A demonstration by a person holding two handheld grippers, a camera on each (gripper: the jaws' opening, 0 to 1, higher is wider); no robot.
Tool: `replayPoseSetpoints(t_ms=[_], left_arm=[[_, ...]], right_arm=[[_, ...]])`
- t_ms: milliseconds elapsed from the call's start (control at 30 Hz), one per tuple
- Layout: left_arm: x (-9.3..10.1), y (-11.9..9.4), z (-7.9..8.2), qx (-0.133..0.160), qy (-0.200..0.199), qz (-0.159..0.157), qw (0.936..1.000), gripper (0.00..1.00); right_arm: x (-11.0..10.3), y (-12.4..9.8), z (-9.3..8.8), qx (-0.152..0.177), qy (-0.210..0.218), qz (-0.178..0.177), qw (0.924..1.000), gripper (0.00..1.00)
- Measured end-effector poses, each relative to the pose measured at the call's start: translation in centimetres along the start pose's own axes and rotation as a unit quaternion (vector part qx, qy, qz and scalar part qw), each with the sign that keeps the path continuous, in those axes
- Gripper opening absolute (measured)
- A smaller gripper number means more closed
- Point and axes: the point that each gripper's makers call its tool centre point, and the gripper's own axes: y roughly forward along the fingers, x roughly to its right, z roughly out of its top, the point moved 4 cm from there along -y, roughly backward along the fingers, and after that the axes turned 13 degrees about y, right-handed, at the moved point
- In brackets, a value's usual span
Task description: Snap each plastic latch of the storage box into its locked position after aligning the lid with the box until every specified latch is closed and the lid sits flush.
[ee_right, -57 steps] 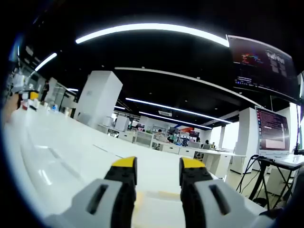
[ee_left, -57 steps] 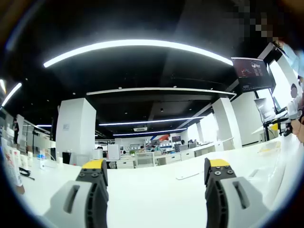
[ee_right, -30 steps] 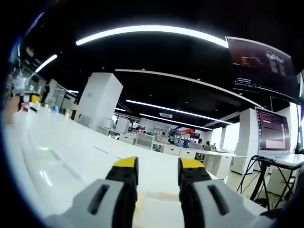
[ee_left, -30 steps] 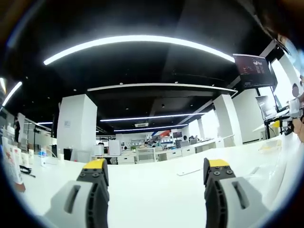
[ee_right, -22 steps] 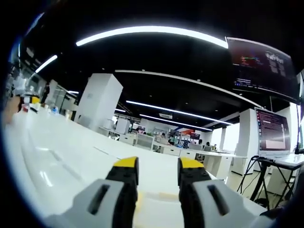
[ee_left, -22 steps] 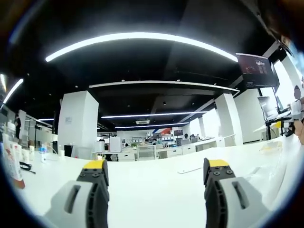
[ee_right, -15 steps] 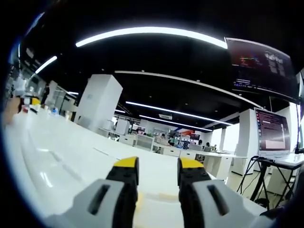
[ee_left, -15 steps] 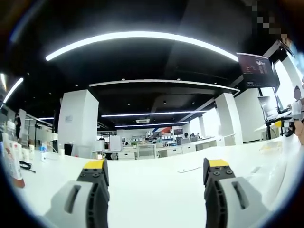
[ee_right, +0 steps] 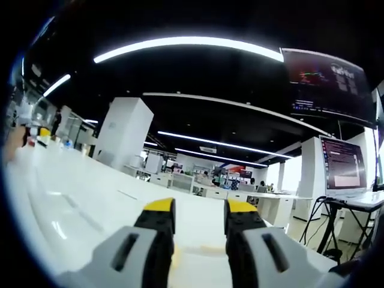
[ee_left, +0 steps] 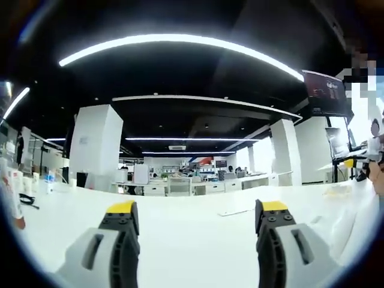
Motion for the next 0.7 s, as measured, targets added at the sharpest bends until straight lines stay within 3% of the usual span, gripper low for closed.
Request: replayPoseSetpoints(t_ms=[400,700], left_arm=[[2.4,1.1,2.8,0.013,0.003,-0.051,0.9986,0.77],[3.6,1.7,4.7,0.030,-0.008,-0.070,0.9971,0.77]], right_arm=[[-0.1,-0.2,0.3,0.008,0.001,0.001,1.0000,0.32],[0.2,-0.3,0.4,0.010,-0.010,-0.004,0.9999,0.32]])
